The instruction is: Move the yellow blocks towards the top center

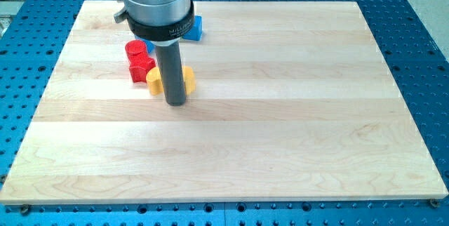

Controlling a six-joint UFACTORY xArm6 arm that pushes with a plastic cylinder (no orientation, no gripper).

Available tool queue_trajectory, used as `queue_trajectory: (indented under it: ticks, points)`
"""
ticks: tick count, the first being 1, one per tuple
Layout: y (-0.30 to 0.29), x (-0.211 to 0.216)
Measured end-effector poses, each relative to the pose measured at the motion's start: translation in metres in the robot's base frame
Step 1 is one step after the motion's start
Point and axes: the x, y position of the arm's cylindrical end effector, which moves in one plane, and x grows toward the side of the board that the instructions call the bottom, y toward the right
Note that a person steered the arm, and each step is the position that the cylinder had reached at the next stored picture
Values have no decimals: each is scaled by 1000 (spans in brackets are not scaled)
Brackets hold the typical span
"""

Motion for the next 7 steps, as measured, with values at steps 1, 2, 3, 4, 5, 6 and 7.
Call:
queue_trajectory:
  ticks: [1, 2, 3, 4, 5, 6, 7]
  points:
    - [0, -5]
    - [9, -8]
    - [24, -11]
    - [9, 43]
    - [4, 71]
    - [66, 70]
    - [137, 82]
